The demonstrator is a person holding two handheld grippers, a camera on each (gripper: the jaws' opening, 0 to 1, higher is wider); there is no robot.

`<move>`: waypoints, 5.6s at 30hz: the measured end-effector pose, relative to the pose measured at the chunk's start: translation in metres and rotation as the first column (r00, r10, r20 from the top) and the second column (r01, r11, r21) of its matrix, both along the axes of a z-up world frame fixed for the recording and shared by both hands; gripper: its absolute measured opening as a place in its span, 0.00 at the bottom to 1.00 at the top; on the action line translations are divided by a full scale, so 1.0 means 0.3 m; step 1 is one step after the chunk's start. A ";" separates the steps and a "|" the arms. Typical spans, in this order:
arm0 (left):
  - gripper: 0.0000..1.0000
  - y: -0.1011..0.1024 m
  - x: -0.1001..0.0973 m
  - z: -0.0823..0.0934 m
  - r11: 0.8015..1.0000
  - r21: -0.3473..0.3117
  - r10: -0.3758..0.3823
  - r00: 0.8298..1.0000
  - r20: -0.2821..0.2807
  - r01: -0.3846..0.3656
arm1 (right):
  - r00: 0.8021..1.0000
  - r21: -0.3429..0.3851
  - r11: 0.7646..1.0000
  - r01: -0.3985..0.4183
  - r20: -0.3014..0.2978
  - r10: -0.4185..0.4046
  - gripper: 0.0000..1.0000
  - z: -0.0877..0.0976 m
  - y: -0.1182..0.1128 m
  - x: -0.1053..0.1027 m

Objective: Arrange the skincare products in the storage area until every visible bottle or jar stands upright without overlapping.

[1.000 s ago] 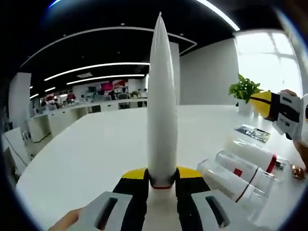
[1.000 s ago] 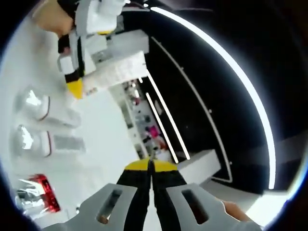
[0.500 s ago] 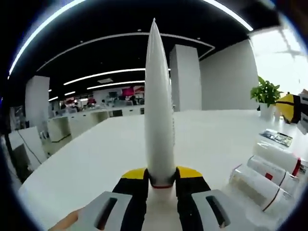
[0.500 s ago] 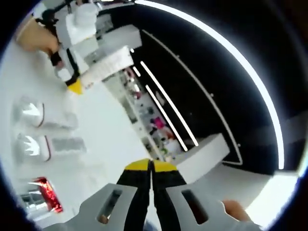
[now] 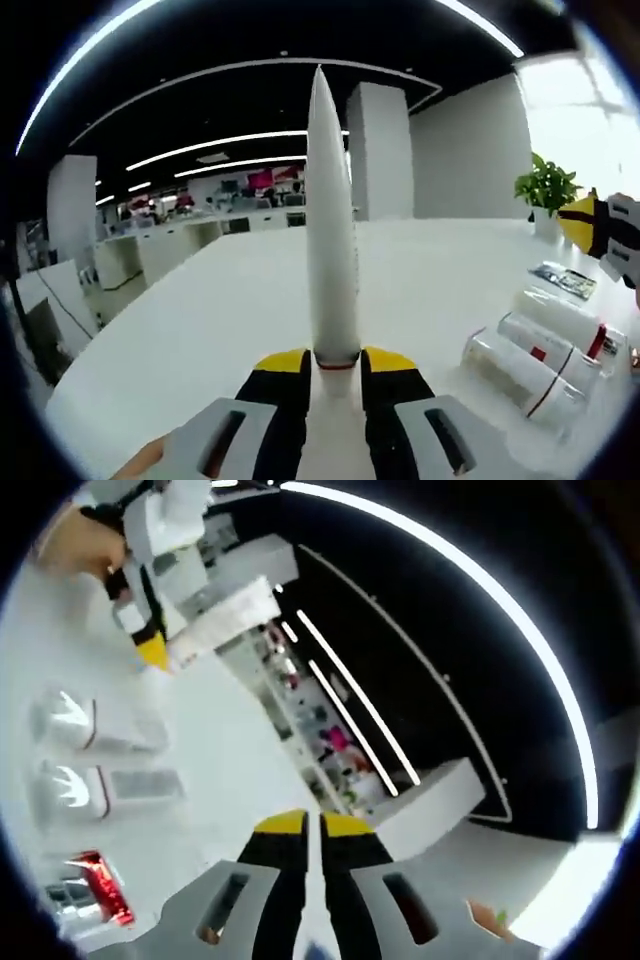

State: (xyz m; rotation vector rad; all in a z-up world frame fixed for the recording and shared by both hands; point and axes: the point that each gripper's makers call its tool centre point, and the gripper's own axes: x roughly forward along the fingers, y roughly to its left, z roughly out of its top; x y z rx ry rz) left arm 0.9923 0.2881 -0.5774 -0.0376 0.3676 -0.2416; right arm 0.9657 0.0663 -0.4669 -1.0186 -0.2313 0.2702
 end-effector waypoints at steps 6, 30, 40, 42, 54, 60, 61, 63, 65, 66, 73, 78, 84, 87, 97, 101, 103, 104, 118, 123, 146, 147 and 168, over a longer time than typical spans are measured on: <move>0.19 -0.005 0.018 -0.021 0.999 -0.040 -0.004 1.000 -0.020 0.003 | 0.999 0.033 0.999 -0.008 -0.034 0.009 0.07 -0.016 -0.004 0.019; 0.18 -0.162 -0.005 -0.047 0.972 0.167 -0.166 0.986 -0.012 0.166 | 0.997 0.018 1.000 0.001 -0.073 0.000 0.07 -0.054 -0.008 0.052; 0.16 -0.172 0.005 -0.036 0.980 0.074 -0.187 0.982 -0.003 0.187 | 0.989 0.128 0.992 -0.025 -0.142 0.043 0.03 -0.063 -0.006 0.050; 0.16 -0.169 0.004 -0.026 0.981 0.046 -0.187 0.982 0.005 0.186 | 0.985 0.166 0.986 -0.028 -0.163 0.056 0.00 -0.064 -0.009 0.051; 0.16 -0.156 -0.014 0.107 0.980 -0.054 -0.183 0.970 0.158 0.193 | 0.962 0.302 0.952 -0.044 -0.246 0.122 0.00 -0.080 -0.005 0.046; 0.16 -0.117 -0.025 0.152 0.988 -0.061 -0.127 0.970 0.209 0.143 | 0.973 0.273 0.961 -0.043 -0.207 0.102 0.00 -0.069 -0.012 0.051; 0.16 -0.112 -0.023 0.145 0.989 -0.059 -0.121 0.973 0.198 0.135 | 0.973 0.277 0.960 -0.046 -0.205 0.106 0.03 -0.067 -0.011 0.051; 0.16 -0.103 -0.020 0.119 0.990 -0.074 -0.112 0.982 0.152 0.124 | 0.973 0.287 0.956 -0.055 -0.201 0.116 0.05 -0.063 -0.007 0.050; 0.17 -0.123 -0.026 0.057 0.979 -0.105 -0.169 0.984 0.055 0.174 | 0.972 0.290 0.955 -0.057 -0.201 0.119 0.05 -0.063 -0.006 0.050; 0.17 -0.118 -0.026 0.036 0.980 -0.121 -0.156 0.988 0.014 0.157 | 0.972 0.291 0.955 -0.058 -0.201 0.120 0.05 -0.063 -0.006 0.050; 0.18 -0.072 0.016 0.022 0.993 -0.084 -0.080 0.996 0.050 0.084 | 0.970 0.275 0.960 -0.047 -0.218 0.109 0.05 -0.077 -0.006 0.056; 0.20 -0.088 0.041 0.002 0.994 -0.037 -0.096 0.994 0.061 0.098 | 0.971 0.281 0.958 -0.054 -0.210 0.117 0.05 -0.070 -0.004 0.053; 0.30 -0.100 0.069 -0.007 0.993 0.011 -0.120 0.991 0.067 0.119 | 0.972 0.288 0.956 -0.057 -0.203 0.119 0.04 -0.063 -0.006 0.051; 0.35 -0.104 0.079 -0.007 0.992 0.000 -0.128 0.989 0.069 0.128 | 0.974 0.293 0.954 -0.059 -0.194 0.120 0.04 -0.056 -0.007 0.048; 0.34 -0.104 0.097 -0.024 0.989 -0.005 -0.149 0.987 0.065 0.149 | 0.972 0.292 0.955 -0.056 -0.202 0.119 0.03 -0.063 -0.006 0.051; 0.34 -0.107 0.088 -0.023 0.989 0.021 -0.149 0.987 0.063 0.148 | 0.972 0.288 0.956 -0.052 -0.204 0.115 0.03 -0.065 -0.009 0.052; 0.34 -0.110 0.083 -0.024 0.988 0.030 -0.151 0.987 0.060 0.150 | 0.972 0.282 0.958 -0.047 -0.209 0.109 0.02 -0.069 -0.012 0.054; 0.35 -0.115 0.078 -0.025 0.988 0.035 -0.155 0.986 0.058 0.153 | 0.972 0.280 0.959 -0.045 -0.211 0.107 0.02 -0.070 -0.012 0.055; 0.31 -0.147 0.050 -0.042 0.977 0.106 -0.190 0.981 0.034 0.186 | 0.972 0.279 0.959 -0.044 -0.210 0.106 0.02 -0.068 -0.014 0.054; 0.23 -0.134 0.046 -0.044 0.982 0.091 -0.170 0.985 0.019 0.168 | 0.973 0.277 0.960 -0.043 -0.207 0.103 0.02 -0.065 -0.016 0.055; 0.23 -0.234 0.026 -0.045 0.950 0.204 -0.250 0.967 0.047 0.235 | 0.972 0.272 0.961 -0.042 -0.211 0.103 0.02 -0.072 -0.014 0.054; 0.23 -0.230 0.025 -0.034 0.955 0.194 -0.240 0.969 0.057 0.225 | 0.972 0.272 0.961 -0.043 -0.212 0.103 0.02 -0.073 -0.013 0.054; 0.21 -0.179 0.093 -0.042 0.983 0.045 -0.183 0.981 0.057 0.181 | 0.969 0.260 0.965 -0.042 -0.225 0.103 0.00 -0.086 0.000 0.055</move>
